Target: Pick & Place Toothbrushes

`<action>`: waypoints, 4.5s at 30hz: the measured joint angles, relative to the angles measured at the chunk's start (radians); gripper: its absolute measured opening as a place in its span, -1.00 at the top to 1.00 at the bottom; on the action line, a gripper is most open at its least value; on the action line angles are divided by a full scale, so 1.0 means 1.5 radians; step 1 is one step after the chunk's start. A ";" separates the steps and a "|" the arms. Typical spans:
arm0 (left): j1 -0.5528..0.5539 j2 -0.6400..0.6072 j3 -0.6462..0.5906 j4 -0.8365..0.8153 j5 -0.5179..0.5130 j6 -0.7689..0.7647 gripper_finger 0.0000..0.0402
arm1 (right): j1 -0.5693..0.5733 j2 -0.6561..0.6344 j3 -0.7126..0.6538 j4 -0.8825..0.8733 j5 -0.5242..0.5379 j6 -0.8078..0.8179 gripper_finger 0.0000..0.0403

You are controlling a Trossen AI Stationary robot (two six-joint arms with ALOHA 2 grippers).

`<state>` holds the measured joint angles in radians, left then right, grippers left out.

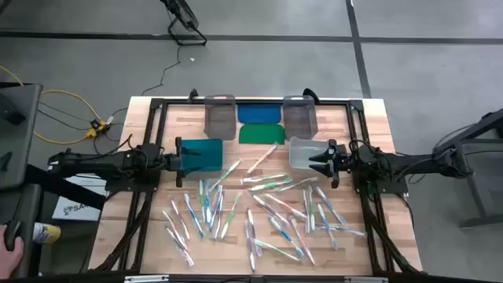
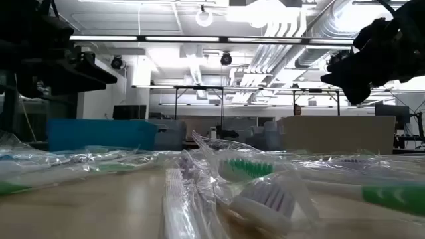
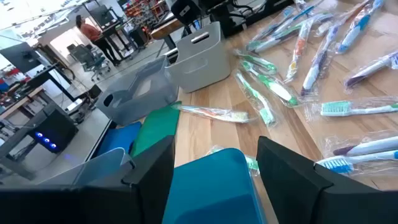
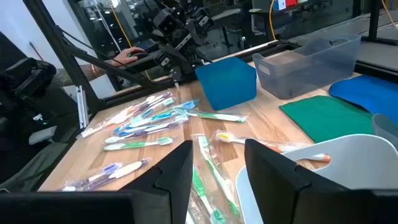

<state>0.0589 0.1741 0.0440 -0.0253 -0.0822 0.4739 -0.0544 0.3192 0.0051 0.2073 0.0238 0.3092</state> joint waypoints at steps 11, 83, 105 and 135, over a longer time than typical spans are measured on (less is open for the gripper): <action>0.000 0.000 0.000 0.000 0.000 0.000 -0.09 | 0.000 0.000 0.000 0.000 0.000 0.000 0.31; 0.000 0.000 0.000 0.000 0.000 0.000 -0.09 | 0.000 0.000 0.010 -0.004 0.063 0.332 0.31; 0.000 0.000 0.000 0.000 0.000 0.000 -0.09 | 0.186 0.373 0.320 -0.485 -0.082 0.746 0.31; 0.000 0.000 0.000 0.000 0.000 0.000 -0.09 | 0.273 0.586 0.482 -0.769 -0.042 0.863 0.31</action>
<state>0.0586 0.1741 0.0439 -0.0252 -0.0822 0.4740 0.3557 1.1985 0.7287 -0.9455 -0.0398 1.6032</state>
